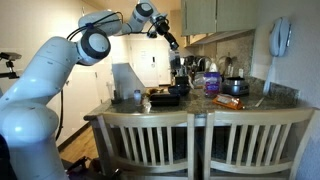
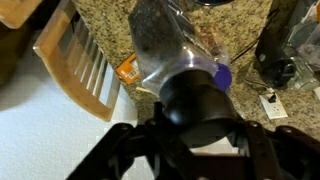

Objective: Remove the clear bottle from the black bowl and put the white and orange bottle in the black bowl

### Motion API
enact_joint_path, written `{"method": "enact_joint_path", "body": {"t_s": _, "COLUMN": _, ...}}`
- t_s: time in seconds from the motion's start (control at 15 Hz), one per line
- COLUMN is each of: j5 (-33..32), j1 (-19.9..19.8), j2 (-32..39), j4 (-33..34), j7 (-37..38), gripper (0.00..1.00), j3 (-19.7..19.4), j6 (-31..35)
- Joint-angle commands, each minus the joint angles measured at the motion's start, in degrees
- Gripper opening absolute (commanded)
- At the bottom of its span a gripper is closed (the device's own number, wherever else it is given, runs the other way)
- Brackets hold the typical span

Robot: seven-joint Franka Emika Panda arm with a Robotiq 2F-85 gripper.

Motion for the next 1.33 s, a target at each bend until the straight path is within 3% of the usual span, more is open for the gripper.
{"method": "enact_joint_path", "body": {"t_s": 0.0, "j5": 4.2, "j1": -2.6, "j2": -1.3, "j4": 1.3, "j7": -3.8, "gripper": 0.34, "j3": 1.8, "j6": -5.2}}
{"method": "enact_joint_path", "body": {"t_s": 0.33, "j5": 12.8, "j1": -4.1, "j2": 0.7, "j4": -1.9, "j7": -7.8, "gripper": 0.34, "j3": 5.7, "j6": -2.6}}
{"method": "enact_joint_path", "body": {"t_s": 0.6, "j5": 15.4, "j1": -4.3, "j2": 2.8, "j4": -3.2, "j7": -8.3, "gripper": 0.34, "j3": 6.9, "j6": -2.9}}
{"method": "enact_joint_path", "body": {"t_s": 1.0, "j5": 9.0, "j1": -1.9, "j2": 3.8, "j4": -3.6, "j7": -4.7, "gripper": 0.34, "j3": 3.7, "j6": -0.7}}
{"method": "enact_joint_path", "body": {"t_s": 1.27, "j5": 2.0, "j1": 0.3, "j2": 4.5, "j4": -5.8, "j7": 2.9, "gripper": 0.34, "j3": 0.8, "j6": 4.8}}
